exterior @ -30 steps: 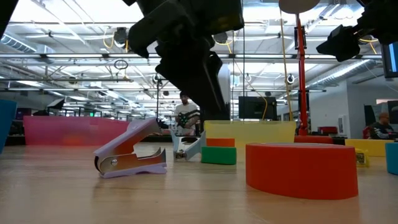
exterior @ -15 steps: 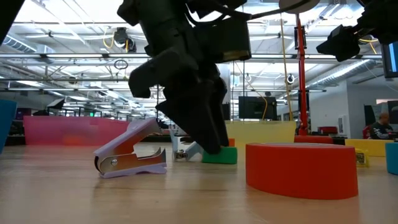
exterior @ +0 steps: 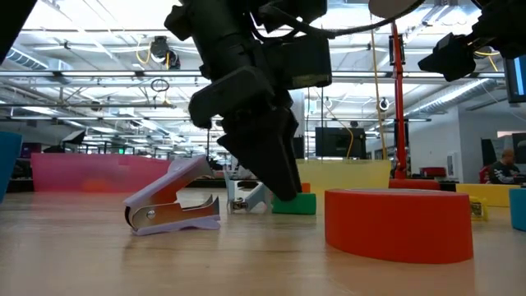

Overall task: Pick and place Stapler, Stapler remover, tape
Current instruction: Put the left green stapler into the pink bin, then put the yellow stapler into the pink bin

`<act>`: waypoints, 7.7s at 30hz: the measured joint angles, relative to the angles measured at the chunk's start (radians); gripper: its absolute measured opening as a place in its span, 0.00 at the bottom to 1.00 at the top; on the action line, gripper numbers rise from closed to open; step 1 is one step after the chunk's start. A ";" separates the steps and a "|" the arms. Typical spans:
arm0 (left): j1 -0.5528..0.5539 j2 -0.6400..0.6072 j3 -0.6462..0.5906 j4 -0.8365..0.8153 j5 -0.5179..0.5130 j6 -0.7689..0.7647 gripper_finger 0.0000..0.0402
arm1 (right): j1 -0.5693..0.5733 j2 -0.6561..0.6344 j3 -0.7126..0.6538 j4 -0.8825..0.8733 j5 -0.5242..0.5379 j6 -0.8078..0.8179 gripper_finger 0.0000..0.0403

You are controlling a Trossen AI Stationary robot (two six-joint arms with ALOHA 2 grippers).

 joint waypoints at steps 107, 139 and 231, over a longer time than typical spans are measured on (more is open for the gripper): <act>0.789 -0.771 -0.718 -0.585 -0.248 -0.434 0.20 | 0.000 0.001 0.000 -0.001 -0.003 0.011 0.86; 0.798 -0.690 -0.642 -0.547 -0.237 -0.418 0.50 | 0.000 0.001 0.000 -0.001 -0.003 0.011 0.86; 0.164 -0.672 -0.638 0.447 -0.042 -0.339 0.50 | -0.101 0.876 0.213 0.041 -0.317 -0.288 0.84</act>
